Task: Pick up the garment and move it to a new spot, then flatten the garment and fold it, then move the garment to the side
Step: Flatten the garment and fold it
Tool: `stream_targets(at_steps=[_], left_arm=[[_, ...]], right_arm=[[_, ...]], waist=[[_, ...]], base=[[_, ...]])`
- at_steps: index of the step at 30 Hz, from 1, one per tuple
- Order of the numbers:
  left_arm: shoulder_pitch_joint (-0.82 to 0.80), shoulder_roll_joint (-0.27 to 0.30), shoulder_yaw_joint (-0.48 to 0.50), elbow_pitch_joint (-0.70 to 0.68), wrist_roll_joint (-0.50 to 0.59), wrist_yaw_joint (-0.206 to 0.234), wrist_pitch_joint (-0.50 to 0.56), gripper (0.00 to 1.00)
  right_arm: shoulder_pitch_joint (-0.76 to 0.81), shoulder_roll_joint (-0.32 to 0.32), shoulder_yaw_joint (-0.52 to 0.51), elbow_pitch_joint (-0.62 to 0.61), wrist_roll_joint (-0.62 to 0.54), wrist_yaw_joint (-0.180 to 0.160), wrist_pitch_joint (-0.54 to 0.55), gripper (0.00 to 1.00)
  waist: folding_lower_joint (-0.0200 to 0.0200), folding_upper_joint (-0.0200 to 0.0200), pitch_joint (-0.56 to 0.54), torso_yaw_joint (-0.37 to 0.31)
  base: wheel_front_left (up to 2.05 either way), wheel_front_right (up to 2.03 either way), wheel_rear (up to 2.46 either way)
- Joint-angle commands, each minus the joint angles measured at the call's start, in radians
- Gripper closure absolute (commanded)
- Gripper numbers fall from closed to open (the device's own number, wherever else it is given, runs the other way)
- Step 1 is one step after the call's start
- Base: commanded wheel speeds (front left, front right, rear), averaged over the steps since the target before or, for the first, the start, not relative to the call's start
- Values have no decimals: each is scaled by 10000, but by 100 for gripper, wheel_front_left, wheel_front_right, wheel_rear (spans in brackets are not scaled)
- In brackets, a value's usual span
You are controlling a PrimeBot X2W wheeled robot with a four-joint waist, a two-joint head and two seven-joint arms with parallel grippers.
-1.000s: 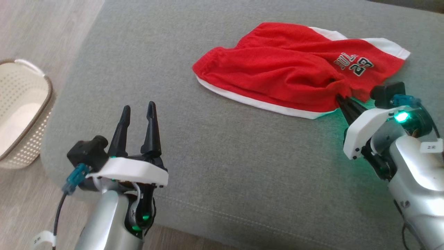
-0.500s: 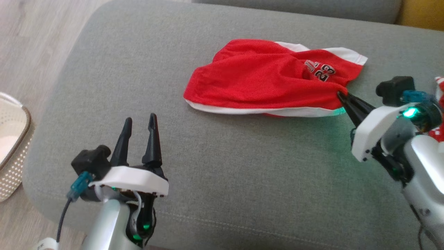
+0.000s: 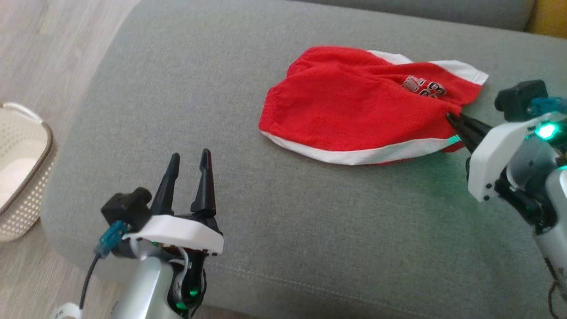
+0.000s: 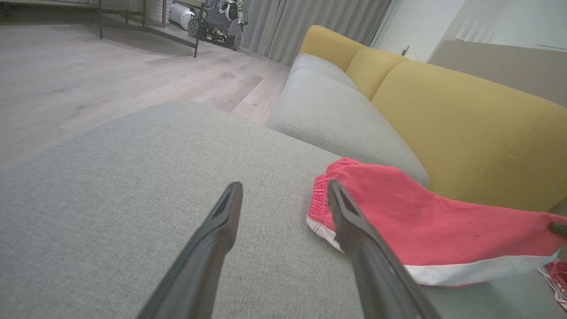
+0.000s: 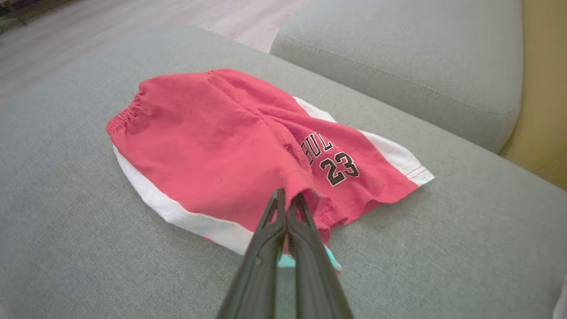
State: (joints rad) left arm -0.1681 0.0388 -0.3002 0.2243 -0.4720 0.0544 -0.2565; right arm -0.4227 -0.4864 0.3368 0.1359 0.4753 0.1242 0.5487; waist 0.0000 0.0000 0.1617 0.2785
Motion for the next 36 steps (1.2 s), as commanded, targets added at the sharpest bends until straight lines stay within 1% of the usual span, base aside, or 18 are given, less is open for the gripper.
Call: stream_targets(at_steps=[1, 4, 11, 12, 13, 14, 17, 18, 21, 25, 31, 36], left_arm=[[-422, 114, 242, -387, -60, 61, -53, 0], [-556, 114, 94, -398, -146, 74, -53, 0], [-871, 114, -189, -376, -295, 129, -53, 0], [-895, 114, -210, -372, -300, 143, -53, 0], [-915, 114, -227, -363, -297, 161, -53, 0], [-932, 114, -239, -348, -284, 178, -53, 0], [-963, 114, -233, -295, -230, 200, -53, 0], [-963, 114, -233, -295, -230, 200, -53, 0], [-983, 114, -160, -247, -140, 199, -53, 0], [-990, 114, 31, -225, 5, 153, -53, 0], [-957, 114, 379, -192, 146, 86, -53, 0], [-970, 114, 768, -83, 258, -13, -53, 0]], right_arm=[[-549, -117, 10, -198, 13, 65, 63, 100], [-1163, -214, 199, 514, -116, 65, 126, 100], [-2395, -78, 737, 2920, -173, 65, -326, 100], [-2520, -26, 823, 3225, -157, 65, -466, 95], [-2629, 31, 896, 3511, -131, 65, -627, 31], [-2728, 84, 950, 3795, -103, 65, -785, 0], [-2978, 222, 1086, 4449, -80, 65, -1423, 0], [-2978, 222, 1086, 4449, -80, 65, -1423, 0], [-3097, 260, 1148, 4896, -58, 65, -2064, 0], [-3026, 292, 741, 5207, -42, 65, -2888, 0], [-2190, 417, -1, 4904, -45, 65, -4024, 0], [-1145, 896, -764, 4196, -126, 65, -5118, 0]], waist=[[0, 0, 268, 185], [0, 0, 580, 363], [0, 0, 1026, 687], [0, 0, 1048, 701], [0, 0, 1068, 706], [0, 0, 1080, 700], [0, 0, 1070, 594], [0, 0, 1070, 594], [0, 0, 969, 371], [0, 0, 744, -79], [0, 0, 431, -872], [0, 0, 181, -1459]], base=[[0, 0, 0], [0, 0, 0], [0, 0, 0], [0, 0, 0], [0, 0, 0], [0, 0, 0], [0, 0, 0], [0, 0, 0], [0, 0, 0], [0, 0, 0], [0, 0, 0], [0, 0, 0]])
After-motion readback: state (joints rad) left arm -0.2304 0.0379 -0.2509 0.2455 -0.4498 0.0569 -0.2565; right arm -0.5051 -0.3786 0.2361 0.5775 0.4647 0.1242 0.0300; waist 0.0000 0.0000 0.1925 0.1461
